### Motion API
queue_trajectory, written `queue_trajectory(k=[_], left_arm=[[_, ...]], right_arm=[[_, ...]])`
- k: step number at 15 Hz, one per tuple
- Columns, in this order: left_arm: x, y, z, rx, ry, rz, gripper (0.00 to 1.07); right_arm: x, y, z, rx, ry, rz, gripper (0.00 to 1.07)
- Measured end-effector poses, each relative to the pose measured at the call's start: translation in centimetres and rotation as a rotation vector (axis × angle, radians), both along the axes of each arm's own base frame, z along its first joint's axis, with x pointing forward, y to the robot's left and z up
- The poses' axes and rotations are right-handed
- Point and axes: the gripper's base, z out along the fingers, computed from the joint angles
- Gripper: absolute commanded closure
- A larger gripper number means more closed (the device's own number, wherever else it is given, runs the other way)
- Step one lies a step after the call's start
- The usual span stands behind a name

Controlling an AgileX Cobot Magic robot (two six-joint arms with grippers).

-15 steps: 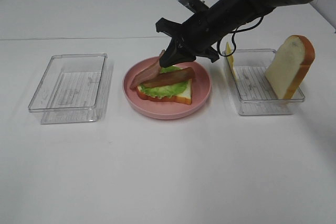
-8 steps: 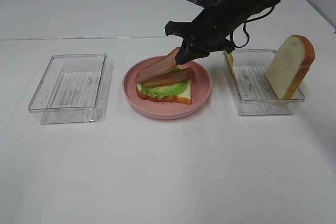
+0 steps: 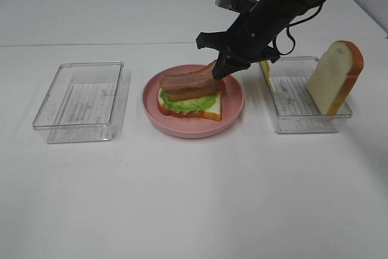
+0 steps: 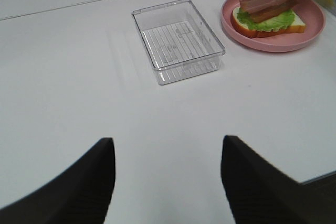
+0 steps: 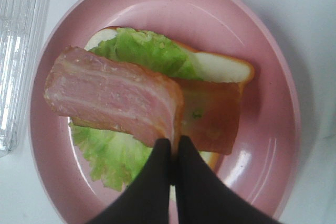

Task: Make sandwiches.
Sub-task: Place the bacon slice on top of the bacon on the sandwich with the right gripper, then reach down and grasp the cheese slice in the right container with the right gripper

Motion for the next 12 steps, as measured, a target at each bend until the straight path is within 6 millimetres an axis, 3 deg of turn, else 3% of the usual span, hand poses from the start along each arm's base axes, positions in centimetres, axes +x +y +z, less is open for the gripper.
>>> queue_trajectory(k=[1,3,5,7,9,12], left_arm=[[0.0,0.0,0.0,0.0,0.0,0.0,0.49],[0.0,0.0,0.0,0.0,0.0,0.0,0.49],[0.0,0.0,0.0,0.0,0.0,0.0,0.49],[0.0,0.0,0.0,0.0,0.0,0.0,0.49],[0.0,0.0,0.0,0.0,0.0,0.0,0.49],[0.0,0.0,0.0,0.0,0.0,0.0,0.49]], right_arm=[[0.0,0.0,0.0,0.0,0.0,0.0,1.07],[0.0,0.0,0.0,0.0,0.0,-0.001,0.91],[0.0,0.0,0.0,0.0,0.001,0.0,0.61],[0.0,0.0,0.0,0.0,0.005,0.001,0.42],[-0.2,0.0,0.4,0.0,0.004,0.006,0.4],[-0.5,-0.2,3.4,0.012,-0.059,0.011,0.4]])
